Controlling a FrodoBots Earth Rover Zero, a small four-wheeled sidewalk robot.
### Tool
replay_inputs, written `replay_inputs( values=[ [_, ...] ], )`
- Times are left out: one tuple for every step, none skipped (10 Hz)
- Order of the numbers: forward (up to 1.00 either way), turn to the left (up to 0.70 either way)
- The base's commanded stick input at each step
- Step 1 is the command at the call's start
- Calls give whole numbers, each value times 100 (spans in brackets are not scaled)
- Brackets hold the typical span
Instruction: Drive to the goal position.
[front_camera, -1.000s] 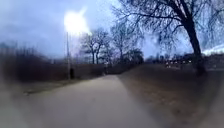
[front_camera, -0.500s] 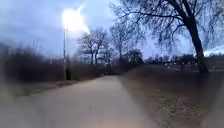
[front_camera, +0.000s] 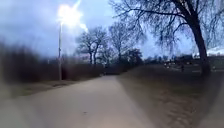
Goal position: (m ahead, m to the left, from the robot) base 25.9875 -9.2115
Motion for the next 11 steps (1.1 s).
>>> replay_inputs(
  values=[
    [100,0],
    [100,0],
    [100,0],
    [26,0],
    [100,0],
    [100,0],
    [100,0],
    [100,0],
    [100,0],
    [100,0],
    [100,0]
  ],
)
